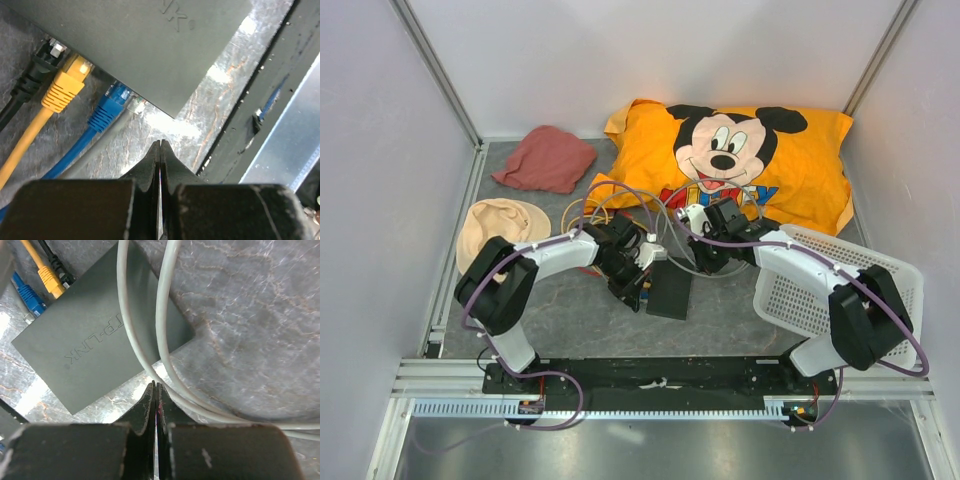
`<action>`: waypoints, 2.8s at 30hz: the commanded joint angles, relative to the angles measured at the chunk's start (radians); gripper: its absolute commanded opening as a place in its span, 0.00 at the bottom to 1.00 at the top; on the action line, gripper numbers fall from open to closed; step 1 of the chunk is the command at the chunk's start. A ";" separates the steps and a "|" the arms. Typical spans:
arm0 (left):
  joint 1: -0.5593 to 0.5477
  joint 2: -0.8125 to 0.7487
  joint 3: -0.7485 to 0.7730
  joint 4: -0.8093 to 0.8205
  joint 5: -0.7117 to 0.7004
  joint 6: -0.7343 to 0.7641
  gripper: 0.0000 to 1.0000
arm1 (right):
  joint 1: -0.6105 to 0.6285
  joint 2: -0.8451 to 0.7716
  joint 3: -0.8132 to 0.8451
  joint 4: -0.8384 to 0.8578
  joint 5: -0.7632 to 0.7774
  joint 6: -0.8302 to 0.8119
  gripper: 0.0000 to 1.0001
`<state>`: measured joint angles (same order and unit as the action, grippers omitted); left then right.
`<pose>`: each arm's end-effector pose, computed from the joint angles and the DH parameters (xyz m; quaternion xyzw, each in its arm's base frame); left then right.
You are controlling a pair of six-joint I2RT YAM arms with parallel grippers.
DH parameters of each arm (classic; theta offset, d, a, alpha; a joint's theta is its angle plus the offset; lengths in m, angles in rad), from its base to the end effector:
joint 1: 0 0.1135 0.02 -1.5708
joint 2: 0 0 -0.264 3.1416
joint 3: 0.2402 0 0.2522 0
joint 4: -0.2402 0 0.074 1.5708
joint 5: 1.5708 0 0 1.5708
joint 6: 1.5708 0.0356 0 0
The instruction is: Pull the plug from the switch port
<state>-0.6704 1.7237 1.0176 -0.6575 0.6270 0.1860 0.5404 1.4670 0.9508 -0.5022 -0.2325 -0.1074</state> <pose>0.2273 -0.2069 0.1605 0.4219 0.8475 -0.3214 0.0219 0.2464 0.1574 0.2149 -0.3341 0.8959 0.1672 0.2406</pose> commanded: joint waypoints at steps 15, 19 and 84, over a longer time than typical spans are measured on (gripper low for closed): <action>-0.168 0.086 0.032 0.162 0.002 -0.086 0.02 | -0.049 0.142 -0.006 0.178 0.329 0.089 0.00; -0.208 0.138 0.077 0.167 0.000 -0.091 0.02 | -0.123 0.203 0.038 0.224 0.340 0.104 0.00; 0.157 0.365 0.294 0.159 0.207 -0.085 0.32 | 0.030 0.092 -0.099 0.082 -0.238 -0.222 0.48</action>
<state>-0.5137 2.0407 1.2823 -0.5213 0.8532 0.0761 0.5671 1.5631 0.8993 -0.4381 -0.4839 -0.3458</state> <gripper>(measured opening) 0.311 0.480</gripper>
